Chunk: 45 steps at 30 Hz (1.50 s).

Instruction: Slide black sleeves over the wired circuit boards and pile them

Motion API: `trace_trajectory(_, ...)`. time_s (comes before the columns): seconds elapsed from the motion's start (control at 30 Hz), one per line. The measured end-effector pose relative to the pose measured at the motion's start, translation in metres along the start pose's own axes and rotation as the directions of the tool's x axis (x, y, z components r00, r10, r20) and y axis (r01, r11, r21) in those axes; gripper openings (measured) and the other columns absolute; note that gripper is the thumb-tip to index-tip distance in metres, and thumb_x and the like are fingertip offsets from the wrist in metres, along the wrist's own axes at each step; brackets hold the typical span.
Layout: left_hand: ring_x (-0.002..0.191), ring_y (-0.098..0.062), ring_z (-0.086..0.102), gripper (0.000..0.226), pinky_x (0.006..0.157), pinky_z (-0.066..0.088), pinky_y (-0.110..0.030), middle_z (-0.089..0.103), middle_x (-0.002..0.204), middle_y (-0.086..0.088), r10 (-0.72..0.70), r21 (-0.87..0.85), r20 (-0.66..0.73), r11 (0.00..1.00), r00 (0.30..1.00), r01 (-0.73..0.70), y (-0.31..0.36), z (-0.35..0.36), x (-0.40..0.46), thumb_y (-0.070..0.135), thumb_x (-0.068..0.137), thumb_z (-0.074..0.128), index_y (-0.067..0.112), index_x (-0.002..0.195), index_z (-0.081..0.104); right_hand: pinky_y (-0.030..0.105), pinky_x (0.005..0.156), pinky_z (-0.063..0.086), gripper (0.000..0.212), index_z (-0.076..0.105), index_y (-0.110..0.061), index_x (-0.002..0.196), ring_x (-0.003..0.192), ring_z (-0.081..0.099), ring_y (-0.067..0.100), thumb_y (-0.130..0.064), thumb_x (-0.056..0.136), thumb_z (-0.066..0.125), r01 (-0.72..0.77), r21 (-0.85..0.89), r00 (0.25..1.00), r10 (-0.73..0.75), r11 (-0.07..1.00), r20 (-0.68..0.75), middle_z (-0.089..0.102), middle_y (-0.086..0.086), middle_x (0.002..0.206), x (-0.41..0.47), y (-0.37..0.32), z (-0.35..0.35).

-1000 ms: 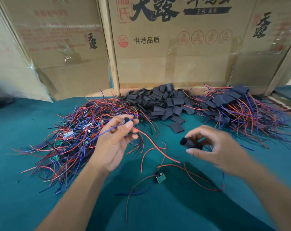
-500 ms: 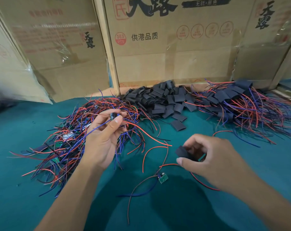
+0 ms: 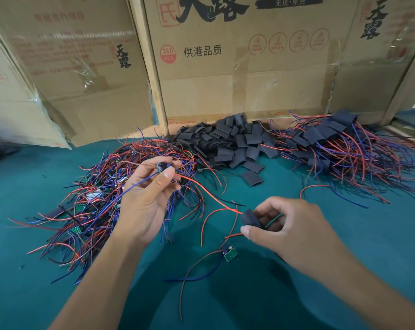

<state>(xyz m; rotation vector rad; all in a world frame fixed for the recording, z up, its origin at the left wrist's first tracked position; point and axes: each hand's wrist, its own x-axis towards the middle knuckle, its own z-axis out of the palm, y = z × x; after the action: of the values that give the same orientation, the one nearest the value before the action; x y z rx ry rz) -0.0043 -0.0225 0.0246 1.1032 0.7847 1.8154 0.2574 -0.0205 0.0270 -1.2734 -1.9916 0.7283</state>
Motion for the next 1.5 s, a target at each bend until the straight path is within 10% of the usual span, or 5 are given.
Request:
trace_trajectory(0.9,0.074,-0.016,0.062,0.042,0.068,0.052,-0.026,0.072,0.098,-0.012,-0.147,-0.034,0.112,0.988,0.983,0.151,-0.019,0.023,-0.012,0.034,0.061,0.094,0.018,0.095,0.075,0.026,0.080,0.047,0.022,0.064,-0.031,0.089,0.088,0.059,0.003,-0.036,0.074,0.080,0.146,-0.029,0.989,-0.146,0.989,0.008,0.063,-0.016,0.088,0.001,0.000,0.005)
trace_trajectory(1.3,0.074,-0.012,0.055,0.014,0.068,0.048,-0.024,0.073,0.111,-0.006,-0.199,0.207,0.186,0.965,0.962,0.160,-0.043,0.051,-0.032,0.031,0.076,0.075,0.018,0.082,0.078,0.023,0.079,0.045,0.026,0.064,-0.027,0.099,0.090,0.055,0.004,-0.029,0.078,0.079,0.220,-0.080,0.972,-0.226,0.972,-0.066,0.058,-0.015,0.093,0.006,0.000,0.002)
trace_trajectory(1.5,0.071,-0.019,0.056,0.026,0.072,0.048,-0.026,0.065,0.083,-0.016,-0.215,0.177,0.169,0.967,0.962,0.185,-0.048,0.050,-0.033,0.029,0.079,0.076,0.010,0.097,0.077,0.039,0.078,0.046,0.027,0.060,-0.027,0.106,0.088,0.056,0.019,-0.034,0.083,0.073,0.254,-0.300,0.963,-0.271,0.919,-0.014,0.054,-0.012,0.100,0.007,0.001,-0.002)
